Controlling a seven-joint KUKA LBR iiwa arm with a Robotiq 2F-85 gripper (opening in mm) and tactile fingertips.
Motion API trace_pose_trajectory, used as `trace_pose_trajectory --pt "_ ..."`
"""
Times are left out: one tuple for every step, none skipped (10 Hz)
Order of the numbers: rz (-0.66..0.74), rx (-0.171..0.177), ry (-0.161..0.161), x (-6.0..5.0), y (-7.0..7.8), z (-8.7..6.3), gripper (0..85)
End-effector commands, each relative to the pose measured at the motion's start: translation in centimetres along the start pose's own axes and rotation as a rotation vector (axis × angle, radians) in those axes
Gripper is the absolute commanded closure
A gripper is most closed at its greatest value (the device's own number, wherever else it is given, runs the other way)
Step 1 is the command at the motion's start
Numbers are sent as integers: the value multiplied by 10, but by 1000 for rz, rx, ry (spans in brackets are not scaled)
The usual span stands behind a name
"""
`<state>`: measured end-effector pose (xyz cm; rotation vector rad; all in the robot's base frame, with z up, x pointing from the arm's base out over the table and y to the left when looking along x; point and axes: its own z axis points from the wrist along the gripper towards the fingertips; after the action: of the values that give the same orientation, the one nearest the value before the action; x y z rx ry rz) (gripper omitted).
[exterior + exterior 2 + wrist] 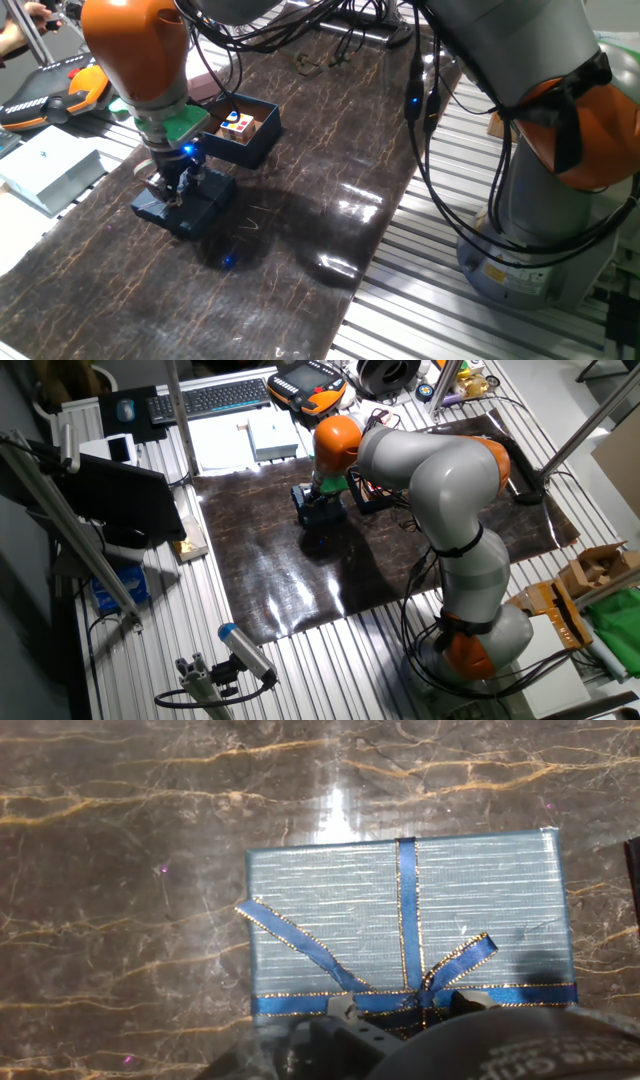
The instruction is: Cover the box
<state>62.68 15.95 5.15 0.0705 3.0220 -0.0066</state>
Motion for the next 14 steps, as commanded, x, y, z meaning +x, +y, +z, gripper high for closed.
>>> trace_pose_trajectory --pt "0 2 0 0 0 0 320" --pt "0 2 0 0 0 0 327" --pt "-2 2 0 0 0 0 333" --pt "-2 2 0 0 0 0 343" --pt "-3 2 0 0 0 0 353" --pt "-3 2 0 0 0 0 367" --pt "-6 2 2 0 0 0 387" --pt "-9 2 2 0 0 0 410" --pt "-13 2 3 0 0 0 450" --pt "-14 3 3 0 0 0 487" --pt "-16 3 3 0 0 -1 510" --pt "-17 3 3 0 0 -1 520" --pt "-19 3 5 0 0 -1 530" --pt "-21 5 5 0 0 -2 537"
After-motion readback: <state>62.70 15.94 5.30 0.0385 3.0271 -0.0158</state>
